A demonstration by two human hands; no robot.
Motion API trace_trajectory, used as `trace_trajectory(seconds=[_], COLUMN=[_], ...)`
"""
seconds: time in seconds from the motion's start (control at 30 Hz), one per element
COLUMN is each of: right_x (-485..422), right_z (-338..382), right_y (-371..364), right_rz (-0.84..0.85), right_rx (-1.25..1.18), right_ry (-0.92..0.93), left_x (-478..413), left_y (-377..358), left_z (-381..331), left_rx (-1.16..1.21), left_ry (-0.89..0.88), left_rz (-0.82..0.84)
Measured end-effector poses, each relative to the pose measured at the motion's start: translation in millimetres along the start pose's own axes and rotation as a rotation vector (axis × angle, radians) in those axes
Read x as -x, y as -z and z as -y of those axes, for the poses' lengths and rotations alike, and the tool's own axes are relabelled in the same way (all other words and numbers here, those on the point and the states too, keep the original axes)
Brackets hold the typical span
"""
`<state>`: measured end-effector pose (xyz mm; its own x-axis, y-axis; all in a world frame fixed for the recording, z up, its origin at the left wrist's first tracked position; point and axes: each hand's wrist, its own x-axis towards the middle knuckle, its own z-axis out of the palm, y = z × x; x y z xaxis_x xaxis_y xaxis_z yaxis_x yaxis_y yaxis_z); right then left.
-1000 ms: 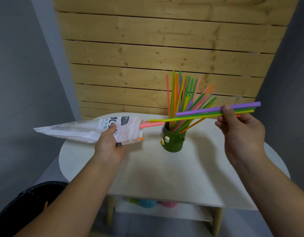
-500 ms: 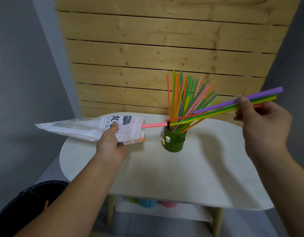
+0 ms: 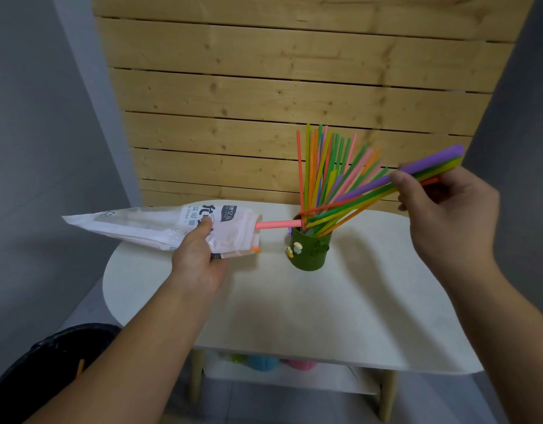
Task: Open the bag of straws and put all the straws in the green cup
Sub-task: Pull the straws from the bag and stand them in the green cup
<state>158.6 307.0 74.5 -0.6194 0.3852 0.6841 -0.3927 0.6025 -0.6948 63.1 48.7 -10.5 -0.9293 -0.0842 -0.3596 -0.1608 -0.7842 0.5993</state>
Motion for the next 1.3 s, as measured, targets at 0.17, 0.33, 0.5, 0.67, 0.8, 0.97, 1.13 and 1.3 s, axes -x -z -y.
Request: trace_trajectory(seconds=[0.17, 0.33, 0.5, 0.67, 0.8, 0.97, 1.13, 1.3], right_x=[3.2, 7.5, 7.8, 5.1, 4.1, 3.3, 6.3, 4.6], right_z=[1.9, 2.5, -1.1, -6.3, -12.3, -12.5, -13.5, -16.6], right_y=[2.7, -2.6, -7.2, -14.0, -22.9, -25.0, -27.5, -32.6], right_rz=[0.081, 0.169, 0.216, 0.263, 0.251, 0.262, 0.277, 0.232], right_rx=[0.014, 0.022, -0.003, -0.052, -0.078, -0.078, -0.028, 0.008], right_ry=[0.13, 0.227, 0.174, 0.076, -0.009, 0.017, 0.004, -0.113], left_x=[-1.1, 2.4, -1.0, 0.7, -0.7, 1.3, 2.4, 6.5], left_y=[0.7, 0.1, 2.9, 0.7, 1.4, 0.6, 0.9, -1.8], left_z=[0.3, 0.9, 0.9, 2.7, 3.3, 2.4, 1.7, 2.4], left_rx=[-0.016, -0.042, -0.038, -0.037, -0.042, -0.049, -0.016, -0.013], left_ry=[0.005, -0.004, 0.012, 0.013, 0.011, 0.013, 0.001, 0.003], left_rz=[-0.014, 0.024, 0.014, 0.036, 0.035, 0.03, 0.035, 0.036])
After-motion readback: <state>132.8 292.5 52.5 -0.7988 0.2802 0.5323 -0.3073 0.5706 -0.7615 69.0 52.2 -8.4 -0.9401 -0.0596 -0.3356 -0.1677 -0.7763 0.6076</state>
